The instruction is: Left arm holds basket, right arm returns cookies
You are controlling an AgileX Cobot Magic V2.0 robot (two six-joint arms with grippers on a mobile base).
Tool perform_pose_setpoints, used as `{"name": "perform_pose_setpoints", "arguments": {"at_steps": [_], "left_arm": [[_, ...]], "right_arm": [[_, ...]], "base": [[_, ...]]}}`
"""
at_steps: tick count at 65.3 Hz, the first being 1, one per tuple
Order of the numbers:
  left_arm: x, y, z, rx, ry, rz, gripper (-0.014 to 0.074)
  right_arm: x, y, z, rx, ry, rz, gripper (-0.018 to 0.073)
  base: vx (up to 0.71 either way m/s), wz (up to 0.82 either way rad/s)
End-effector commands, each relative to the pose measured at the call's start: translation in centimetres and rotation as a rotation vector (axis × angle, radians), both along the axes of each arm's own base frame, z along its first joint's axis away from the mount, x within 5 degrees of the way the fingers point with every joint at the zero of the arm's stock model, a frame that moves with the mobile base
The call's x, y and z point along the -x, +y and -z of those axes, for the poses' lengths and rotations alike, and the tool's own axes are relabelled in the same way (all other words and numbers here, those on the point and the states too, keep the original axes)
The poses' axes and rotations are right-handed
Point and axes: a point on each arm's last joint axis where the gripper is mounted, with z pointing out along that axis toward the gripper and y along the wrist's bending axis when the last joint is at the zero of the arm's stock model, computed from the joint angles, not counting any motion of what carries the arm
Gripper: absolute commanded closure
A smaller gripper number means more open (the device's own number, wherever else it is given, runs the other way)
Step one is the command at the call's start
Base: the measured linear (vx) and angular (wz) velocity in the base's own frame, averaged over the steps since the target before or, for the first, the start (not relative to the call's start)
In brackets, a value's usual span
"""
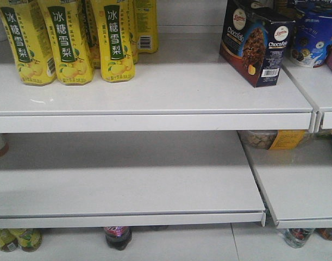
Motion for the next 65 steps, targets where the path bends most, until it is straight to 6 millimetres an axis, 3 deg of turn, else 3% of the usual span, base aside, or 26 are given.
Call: {"name": "perform_pose_setpoints", "arguments": {"at_steps": [1,65], "left_arm": [[0.11,-0.04,-1.77,-0.041,-0.133,0.007,0.0603],[0.11,-0.04,-1.77,-0.041,-0.133,0.007,0.0603]], "right_arm": [[0.16,0.05,-0.80,-0.024,-0.160,-0.004,0.0567],[0.14,0.03,-0.69,-0.012,-0.139,-0.002,0.0567]], "base": [[0.00,0.00],[0.00,0.00]]}}
